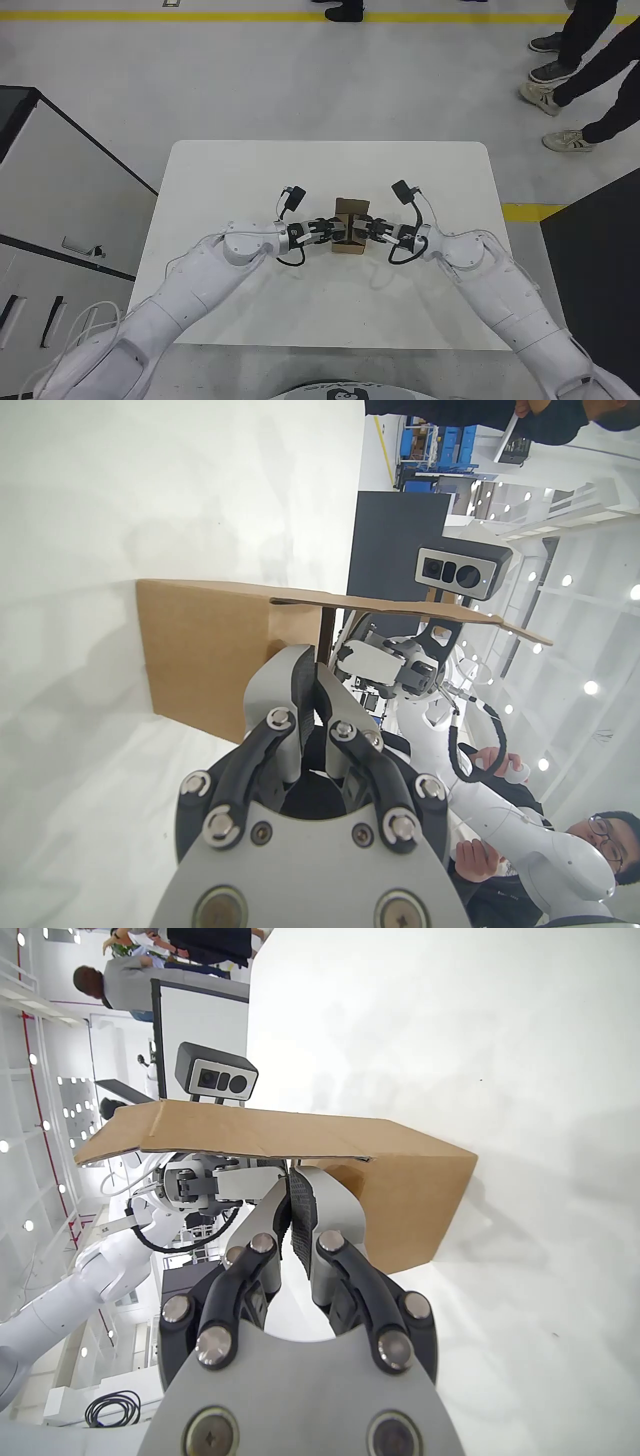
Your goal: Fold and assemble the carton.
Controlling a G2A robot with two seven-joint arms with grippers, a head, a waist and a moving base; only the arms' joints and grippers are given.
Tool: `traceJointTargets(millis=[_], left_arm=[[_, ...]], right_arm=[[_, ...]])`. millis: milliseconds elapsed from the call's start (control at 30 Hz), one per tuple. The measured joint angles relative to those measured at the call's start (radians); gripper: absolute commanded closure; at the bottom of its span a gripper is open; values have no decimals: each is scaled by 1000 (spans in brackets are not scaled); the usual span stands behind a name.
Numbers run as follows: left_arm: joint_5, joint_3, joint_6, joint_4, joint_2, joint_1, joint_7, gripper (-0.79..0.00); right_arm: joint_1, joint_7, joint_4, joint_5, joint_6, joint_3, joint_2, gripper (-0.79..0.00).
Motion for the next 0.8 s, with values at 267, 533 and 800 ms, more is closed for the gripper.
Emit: traceJointTargets(millis=[267, 533, 800], left_arm=[[23, -8, 21, 7, -11, 2, -8, 0], [32, -27, 14, 4, -17, 10, -21, 0], [45, -43, 17, 2, -22, 21, -28, 0]], right_arm=[[-10, -11, -25, -28, 10, 7, 0, 0], [-20, -17, -45, -71, 35, 9, 0, 0], [-15, -13, -45, -87, 45, 1, -4, 0]])
